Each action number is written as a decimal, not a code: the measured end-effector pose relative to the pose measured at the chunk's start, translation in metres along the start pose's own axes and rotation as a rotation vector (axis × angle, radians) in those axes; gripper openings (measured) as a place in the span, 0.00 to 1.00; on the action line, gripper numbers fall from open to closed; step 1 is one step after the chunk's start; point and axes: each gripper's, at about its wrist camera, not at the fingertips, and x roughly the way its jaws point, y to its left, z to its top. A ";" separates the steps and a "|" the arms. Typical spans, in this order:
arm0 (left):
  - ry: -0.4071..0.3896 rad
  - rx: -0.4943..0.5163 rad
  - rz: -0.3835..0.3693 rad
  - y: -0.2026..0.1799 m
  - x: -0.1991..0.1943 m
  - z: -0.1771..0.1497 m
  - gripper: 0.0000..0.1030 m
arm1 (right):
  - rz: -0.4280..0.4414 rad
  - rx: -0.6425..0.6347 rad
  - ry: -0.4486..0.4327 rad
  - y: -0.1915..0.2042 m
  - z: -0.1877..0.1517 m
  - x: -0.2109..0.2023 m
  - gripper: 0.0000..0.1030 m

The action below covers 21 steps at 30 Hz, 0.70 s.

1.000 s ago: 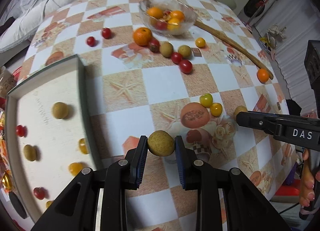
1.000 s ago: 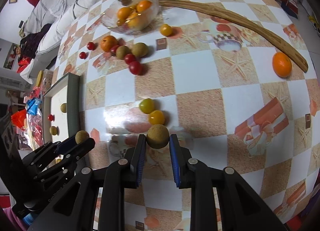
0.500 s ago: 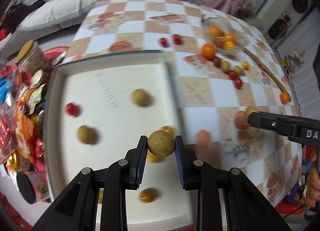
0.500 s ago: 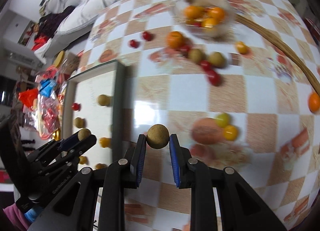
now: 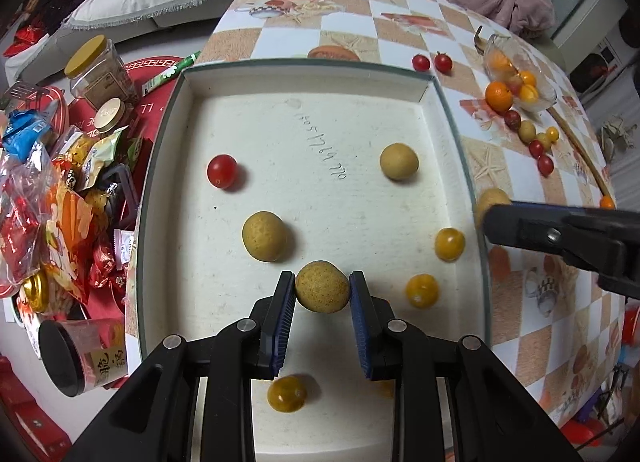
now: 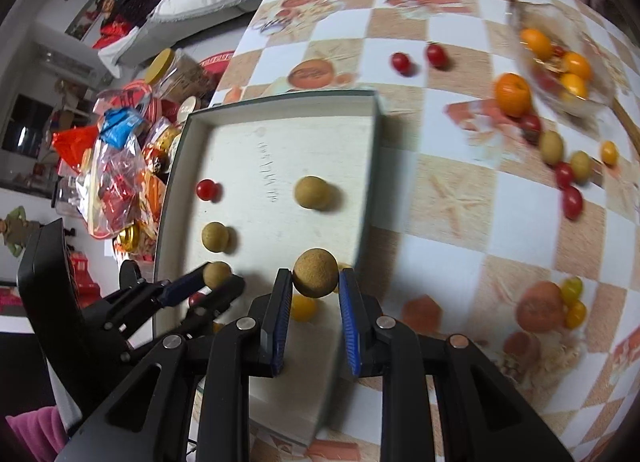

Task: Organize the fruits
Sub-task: 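Carry both tan fruits over the white tray and open both tools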

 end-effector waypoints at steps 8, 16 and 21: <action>0.017 -0.004 0.005 0.006 0.007 -0.003 0.28 | -0.018 -0.018 0.058 0.012 0.017 0.036 0.25; 0.029 0.007 0.009 0.008 0.011 -0.008 0.28 | -0.038 -0.049 0.115 0.019 0.019 0.062 0.26; 0.033 0.009 0.012 0.010 0.011 -0.010 0.29 | -0.029 -0.065 0.125 0.023 0.020 0.064 0.39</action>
